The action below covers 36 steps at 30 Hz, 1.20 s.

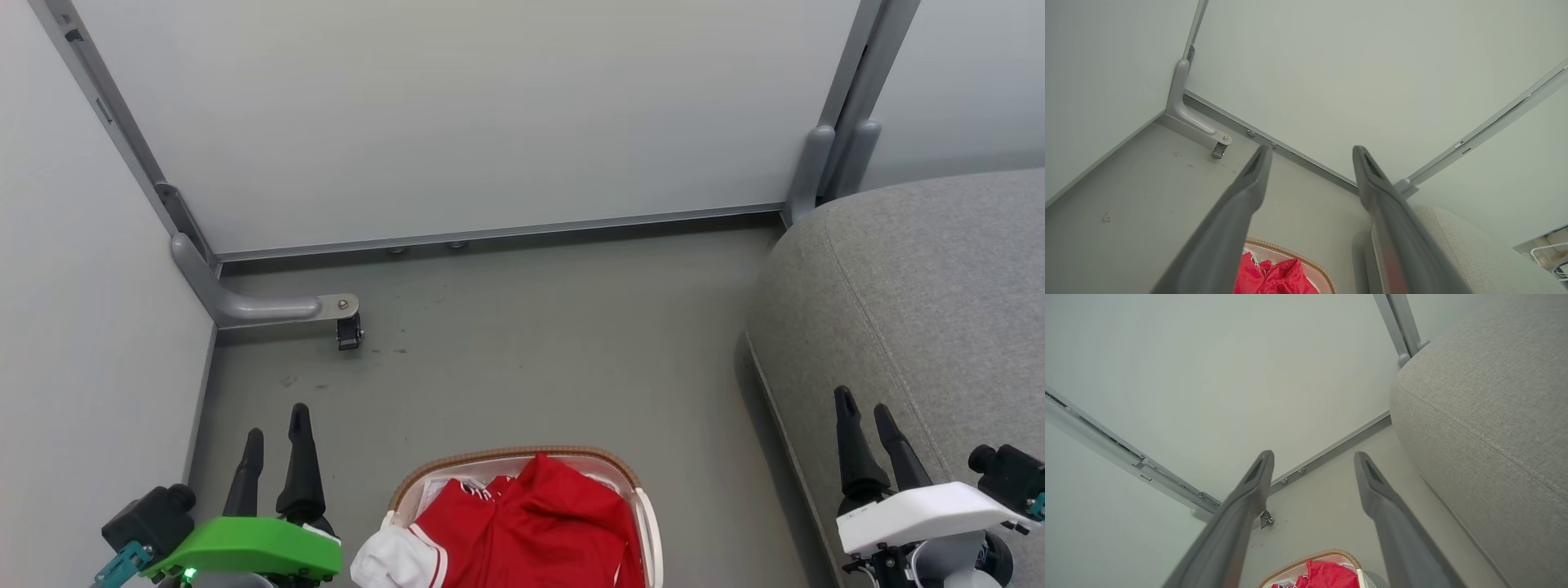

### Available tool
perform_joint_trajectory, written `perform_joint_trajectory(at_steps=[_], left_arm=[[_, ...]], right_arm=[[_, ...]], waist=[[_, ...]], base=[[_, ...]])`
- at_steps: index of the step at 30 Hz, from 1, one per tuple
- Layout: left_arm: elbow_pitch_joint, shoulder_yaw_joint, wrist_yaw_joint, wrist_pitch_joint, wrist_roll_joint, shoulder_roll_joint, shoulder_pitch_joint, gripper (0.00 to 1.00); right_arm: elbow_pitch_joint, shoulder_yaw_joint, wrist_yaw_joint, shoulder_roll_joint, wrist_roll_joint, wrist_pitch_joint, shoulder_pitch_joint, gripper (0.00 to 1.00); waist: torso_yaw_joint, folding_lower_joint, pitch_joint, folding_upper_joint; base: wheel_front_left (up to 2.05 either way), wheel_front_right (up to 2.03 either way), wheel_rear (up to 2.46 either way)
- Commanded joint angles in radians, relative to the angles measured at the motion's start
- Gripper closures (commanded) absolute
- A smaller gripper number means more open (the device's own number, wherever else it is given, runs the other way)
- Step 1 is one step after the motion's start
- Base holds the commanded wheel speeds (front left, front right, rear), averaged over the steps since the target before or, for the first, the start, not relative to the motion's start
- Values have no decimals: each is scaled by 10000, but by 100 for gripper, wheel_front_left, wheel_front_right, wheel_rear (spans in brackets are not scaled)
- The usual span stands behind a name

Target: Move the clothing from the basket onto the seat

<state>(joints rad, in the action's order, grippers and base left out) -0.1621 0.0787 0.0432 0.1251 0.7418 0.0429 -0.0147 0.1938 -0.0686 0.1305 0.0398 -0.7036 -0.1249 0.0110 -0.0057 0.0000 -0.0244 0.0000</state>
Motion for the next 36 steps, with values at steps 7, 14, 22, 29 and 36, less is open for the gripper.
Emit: perform_joint_trajectory(at_steps=[7, 14, 22, 29, 36], left_arm=[[164, 88, -101, 262, -920, 76, -201, 0], [134, 122, -128, 441, -1596, 82, -367, 0], [17, 89, -146, 626, -2233, 87, -546, 0], [-211, 91, -46, 788, -2715, 91, -649, 0], [-480, 118, 7, 920, -3211, 92, -700, 0]], right_arm=[[-166, 33, 1, 80, 1075, -265, -114, 0], [-255, 173, 2, 89, 2019, -449, -215, 0], [-261, 255, 2, 97, 2900, -635, -352, 0], [-280, 294, 2, 102, 3624, -793, -411, 0], [-231, 307, 3, 109, 4254, -926, -455, 0]], waist=[[-3, 0, -54, 0], [-15, 0, -101, 0], [-13, 0, -160, 0], [-1, 0, -197, 0], [8, 0, -221, 0]], base=[[0, 0, 0], [0, 0, 0], [0, 0, 0], [0, 0, 0], [0, 0, 0]])
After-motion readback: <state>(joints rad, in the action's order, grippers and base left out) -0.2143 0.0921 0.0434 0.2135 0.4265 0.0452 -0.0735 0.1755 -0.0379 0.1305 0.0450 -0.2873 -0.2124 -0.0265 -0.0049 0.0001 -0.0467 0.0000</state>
